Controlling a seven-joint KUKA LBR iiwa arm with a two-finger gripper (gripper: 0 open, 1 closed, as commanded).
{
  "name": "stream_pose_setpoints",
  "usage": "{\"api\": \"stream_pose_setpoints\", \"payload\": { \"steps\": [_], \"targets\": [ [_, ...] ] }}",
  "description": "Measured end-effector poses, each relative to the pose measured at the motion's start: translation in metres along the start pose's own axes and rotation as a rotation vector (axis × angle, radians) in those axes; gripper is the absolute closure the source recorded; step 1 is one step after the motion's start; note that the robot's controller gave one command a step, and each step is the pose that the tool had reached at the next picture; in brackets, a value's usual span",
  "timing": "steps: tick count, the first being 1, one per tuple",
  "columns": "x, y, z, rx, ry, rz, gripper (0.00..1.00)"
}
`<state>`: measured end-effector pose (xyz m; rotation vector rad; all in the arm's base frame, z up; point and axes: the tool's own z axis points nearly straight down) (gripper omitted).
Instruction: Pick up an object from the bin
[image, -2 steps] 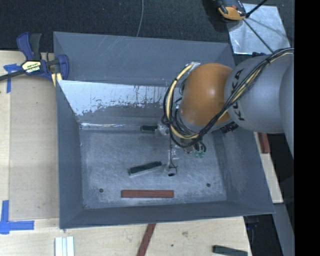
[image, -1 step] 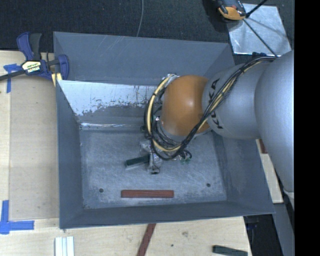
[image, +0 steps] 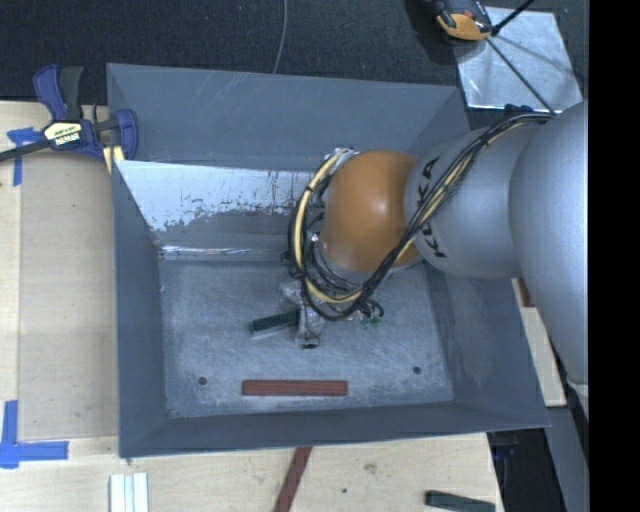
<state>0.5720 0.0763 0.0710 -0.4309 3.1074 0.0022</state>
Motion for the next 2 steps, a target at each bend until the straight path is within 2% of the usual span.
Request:
{"api": "stream_pose_setpoints", "payload": {
  "steps": [1,2],
  "targets": [
    [0.000,-0.005,0.000,0.001,-0.002,-0.170,1.00],
    [-0.016,-0.043,-0.178,0.005,-0.008,-0.274,1.00]
  ]
}}
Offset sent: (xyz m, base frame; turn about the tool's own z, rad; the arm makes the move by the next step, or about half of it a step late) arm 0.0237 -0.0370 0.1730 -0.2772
